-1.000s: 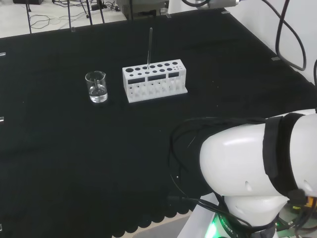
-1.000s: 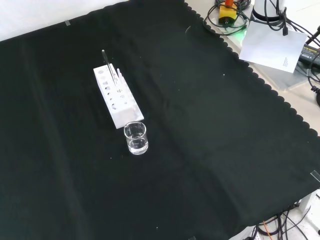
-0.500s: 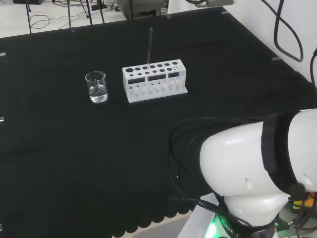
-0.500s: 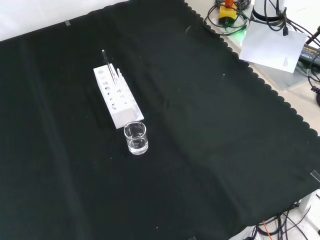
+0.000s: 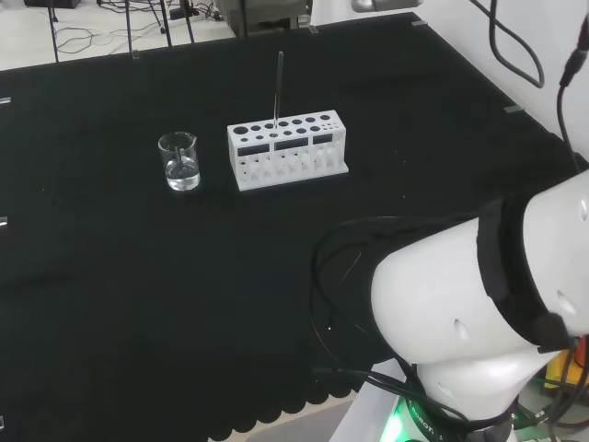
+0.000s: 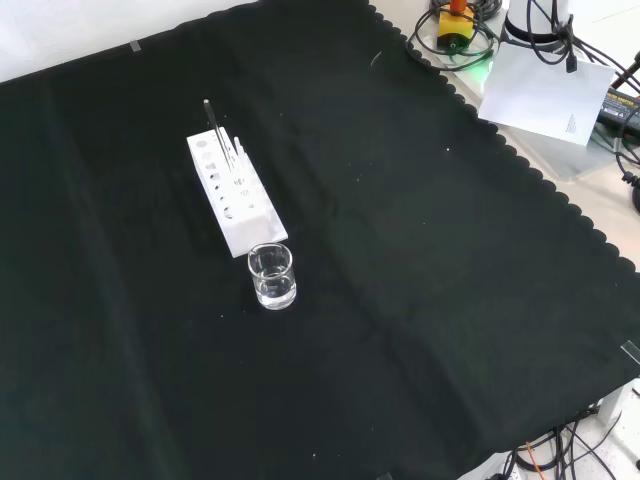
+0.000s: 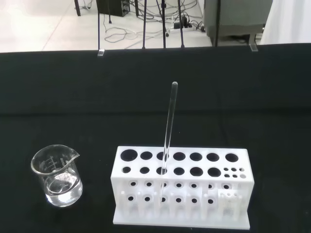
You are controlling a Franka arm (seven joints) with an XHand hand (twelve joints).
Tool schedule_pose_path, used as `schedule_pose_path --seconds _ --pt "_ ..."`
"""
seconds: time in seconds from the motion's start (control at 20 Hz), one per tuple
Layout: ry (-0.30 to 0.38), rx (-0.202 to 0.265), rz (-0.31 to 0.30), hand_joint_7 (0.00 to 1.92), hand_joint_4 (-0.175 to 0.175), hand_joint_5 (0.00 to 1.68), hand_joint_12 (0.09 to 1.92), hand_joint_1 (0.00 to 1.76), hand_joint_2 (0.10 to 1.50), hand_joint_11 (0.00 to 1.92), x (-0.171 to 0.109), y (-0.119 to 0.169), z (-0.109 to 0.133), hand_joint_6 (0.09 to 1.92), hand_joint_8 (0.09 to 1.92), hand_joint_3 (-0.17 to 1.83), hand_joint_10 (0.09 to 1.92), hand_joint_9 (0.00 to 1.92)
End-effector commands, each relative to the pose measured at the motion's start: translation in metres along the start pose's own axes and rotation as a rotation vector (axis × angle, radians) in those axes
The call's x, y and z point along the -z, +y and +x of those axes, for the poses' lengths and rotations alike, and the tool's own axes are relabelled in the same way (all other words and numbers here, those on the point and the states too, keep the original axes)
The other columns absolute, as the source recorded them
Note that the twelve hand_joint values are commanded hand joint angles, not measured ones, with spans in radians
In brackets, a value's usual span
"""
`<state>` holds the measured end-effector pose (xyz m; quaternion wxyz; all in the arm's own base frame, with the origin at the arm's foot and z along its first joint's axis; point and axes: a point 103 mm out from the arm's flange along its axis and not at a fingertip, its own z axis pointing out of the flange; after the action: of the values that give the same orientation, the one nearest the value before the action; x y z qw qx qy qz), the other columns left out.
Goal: Take the glass rod from the white test tube rack.
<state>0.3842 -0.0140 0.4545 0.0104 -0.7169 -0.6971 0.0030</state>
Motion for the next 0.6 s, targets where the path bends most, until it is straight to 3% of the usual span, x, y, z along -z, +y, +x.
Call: schedule_pose_path --seconds 0.05,0.6 --pt "-0.023 0.018 0.014 0.0 -0.09 0.0 0.51 0.57 0.94 0.0 -0.019 0.049 0.004 0.09 0.09 0.36 0.09 0.01" --pt "-0.045 0.046 0.03 0.0 -0.093 0.0 0.52 0.61 0.95 0.0 -0.055 0.114 0.019 0.09 0.09 0.37 0.09 0.02"
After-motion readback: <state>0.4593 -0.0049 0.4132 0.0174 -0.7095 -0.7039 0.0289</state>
